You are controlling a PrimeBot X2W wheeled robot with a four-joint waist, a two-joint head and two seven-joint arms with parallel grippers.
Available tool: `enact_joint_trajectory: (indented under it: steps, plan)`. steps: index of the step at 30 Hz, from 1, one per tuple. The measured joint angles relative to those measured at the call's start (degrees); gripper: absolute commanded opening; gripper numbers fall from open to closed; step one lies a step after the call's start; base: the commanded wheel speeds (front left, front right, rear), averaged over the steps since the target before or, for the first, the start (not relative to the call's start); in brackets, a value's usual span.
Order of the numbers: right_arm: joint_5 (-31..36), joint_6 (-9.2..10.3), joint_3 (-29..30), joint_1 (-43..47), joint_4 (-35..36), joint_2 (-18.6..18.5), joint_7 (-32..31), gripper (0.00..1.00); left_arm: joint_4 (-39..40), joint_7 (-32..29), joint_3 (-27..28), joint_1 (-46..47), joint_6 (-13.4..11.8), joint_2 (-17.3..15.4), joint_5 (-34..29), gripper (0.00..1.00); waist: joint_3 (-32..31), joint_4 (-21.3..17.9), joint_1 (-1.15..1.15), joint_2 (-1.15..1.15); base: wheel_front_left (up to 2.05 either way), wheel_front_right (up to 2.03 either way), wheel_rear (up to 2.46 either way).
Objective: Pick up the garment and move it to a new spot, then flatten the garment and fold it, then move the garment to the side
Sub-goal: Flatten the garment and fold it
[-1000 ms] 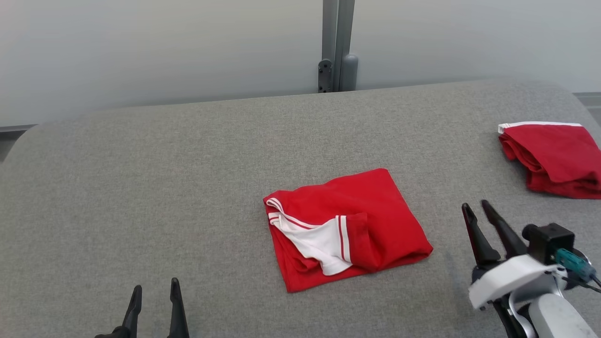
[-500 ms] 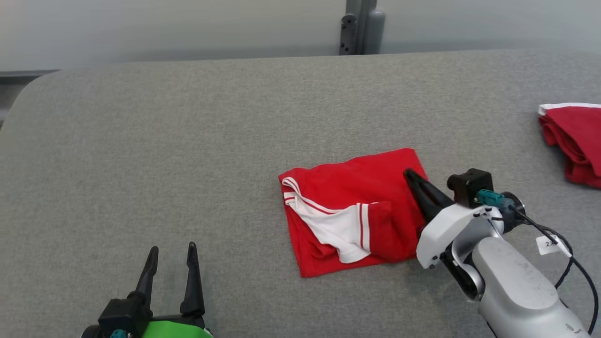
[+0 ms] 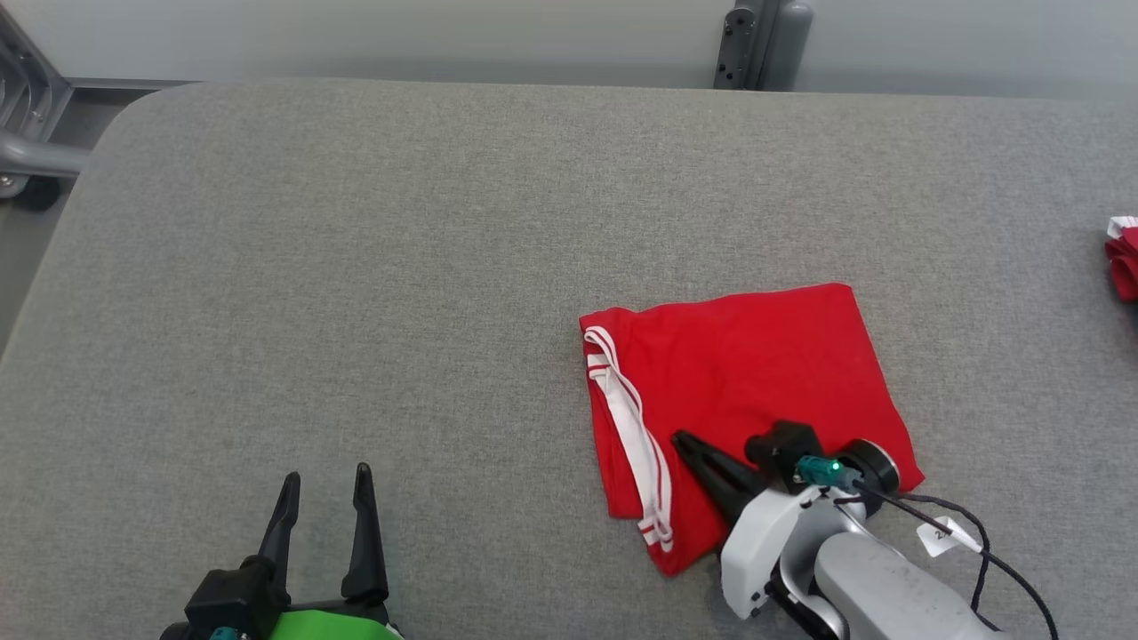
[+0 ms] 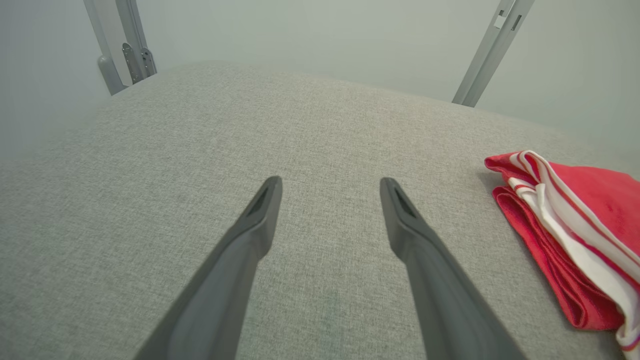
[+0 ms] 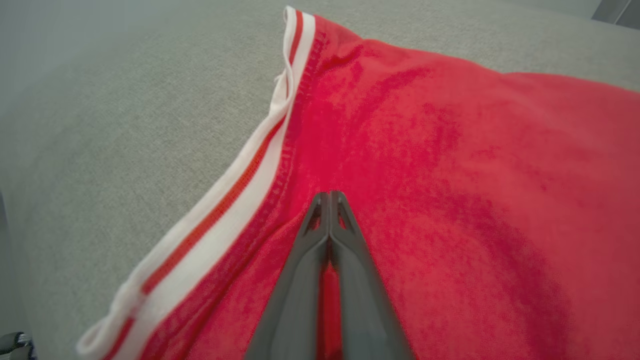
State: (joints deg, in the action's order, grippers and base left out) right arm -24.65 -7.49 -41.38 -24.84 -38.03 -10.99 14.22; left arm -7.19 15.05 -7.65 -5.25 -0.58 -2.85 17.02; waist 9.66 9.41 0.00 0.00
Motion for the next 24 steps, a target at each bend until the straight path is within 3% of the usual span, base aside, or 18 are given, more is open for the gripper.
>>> enact_joint_trajectory:
  steps: [10, 14, 17, 18, 19, 20, 21, 22, 24]
  plan:
    - [-4.1, 0.00, -11.3, -0.4, -1.2, 4.2, 0.1, 0.00, -0.2, 0.0, 0.5, -1.5, -0.5, 0.0, 0.2, 1.00, -2.0, 0.7, 0.00, 0.00, 0.00, 0.00, 0.00]
    - [-5.6, 0.00, -10.0, -0.7, 0.2, 4.2, 0.5, 0.00, 0.6, 0.0, 1.7, -2.7, -0.6, 0.0, 0.3, 1.00, -3.7, 0.1, 0.00, 0.00, 0.00, 0.00, 0.00]
    - [-4.4, 0.00, -3.5, -0.3, 4.3, 1.7, 0.7, 0.00, 1.4, 0.0, 2.7, -4.0, -0.7, 0.0, 0.2, 1.00, -5.2, -0.8, 0.00, 0.00, 0.00, 0.00, 0.00]
    - [-3.2, 0.00, -0.6, 0.4, 6.3, 0.7, 0.8, 0.08, 1.5, 0.0, 3.1, -4.6, -0.7, 0.0, 0.1, 1.00, -5.7, -1.2, 0.00, 0.00, 0.00, 0.00, 0.00]
    - [-2.0, 0.00, 2.7, 1.6, 8.3, -0.1, 0.8, 0.33, 1.6, 0.0, 3.5, -5.2, -0.7, 0.0, -0.1, 1.00, -6.2, -1.6, 0.00, 0.00, 0.00, 0.00, 0.00]
    - [-0.5, 0.00, 6.3, 3.5, 10.4, -1.0, 0.8, 0.42, 1.6, 0.0, 4.0, -5.6, -0.6, 0.0, -0.3, 1.00, -6.8, -2.0, 0.00, 0.00, 0.00, 0.00, 0.00]
    - [1.0, 0.00, 9.5, 5.4, 12.4, -1.8, 0.8, 0.80, 1.7, 0.0, 4.3, -6.1, -0.5, 0.0, -0.4, 1.00, -7.4, -2.5, 0.00, 0.00, 0.00, 0.00, 0.00]
    - [2.3, 0.00, 12.5, 7.4, 14.1, -2.4, 0.8, 1.00, 1.8, 0.0, 4.6, -6.6, -0.4, 0.0, -0.5, 1.00, -7.9, -2.9, 0.00, 0.00, 0.00, 0.00, 0.00]
    - [4.5, 0.00, 18.9, 11.0, 17.9, -3.1, 0.8, 1.00, 2.2, 0.0, 5.2, -7.2, -0.4, 0.0, -0.8, 1.00, -8.6, -4.1, 0.00, 0.00, 0.00, 0.00, 0.00]
